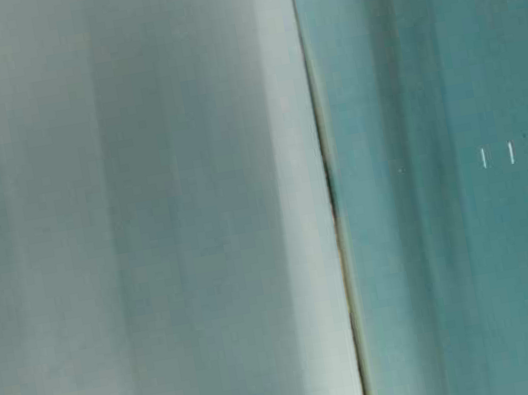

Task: Lift the metal rail with both hands and move it towards you.
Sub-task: 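Lift the rail with both grippers and carry it toward the far side, then bring the held rail back and lower it onto the table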

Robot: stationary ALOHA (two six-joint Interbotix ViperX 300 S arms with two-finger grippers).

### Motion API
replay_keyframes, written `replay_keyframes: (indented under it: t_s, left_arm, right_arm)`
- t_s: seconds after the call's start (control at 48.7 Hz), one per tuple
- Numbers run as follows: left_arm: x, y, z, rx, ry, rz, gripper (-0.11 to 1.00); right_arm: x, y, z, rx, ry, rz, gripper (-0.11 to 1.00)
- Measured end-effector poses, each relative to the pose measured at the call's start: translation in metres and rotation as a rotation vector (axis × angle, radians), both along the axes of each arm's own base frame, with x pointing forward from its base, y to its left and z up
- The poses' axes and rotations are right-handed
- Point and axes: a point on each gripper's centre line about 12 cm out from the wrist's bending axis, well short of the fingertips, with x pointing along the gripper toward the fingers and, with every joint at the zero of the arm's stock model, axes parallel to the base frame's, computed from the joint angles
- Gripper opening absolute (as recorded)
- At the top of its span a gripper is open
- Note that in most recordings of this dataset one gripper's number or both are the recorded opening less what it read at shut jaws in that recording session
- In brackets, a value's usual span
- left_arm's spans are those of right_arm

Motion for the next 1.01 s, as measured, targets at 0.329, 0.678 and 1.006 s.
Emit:
replay_keyframes:
  t_s: [0.329, 0.678, 1.006]
  left_arm:
    - [0.0, 0.004, 0.004, 0.0, -0.009, 0.011, 0.29]
    - [0.0, 0.004, 0.003, 0.0, -0.006, 0.011, 0.29]
    - [0.001, 0.004, -0.007, 0.003, 0.023, 0.005, 0.29]
  right_arm:
    - [-0.001, 0.0, 0.003, 0.002, -0.003, -0.002, 0.37]
    - [0.0, 0.001, 0.002, 0.002, -0.003, 0.0, 0.37]
    - [0.0, 0.001, -0.01, 0.002, 0.031, -0.002, 0.37]
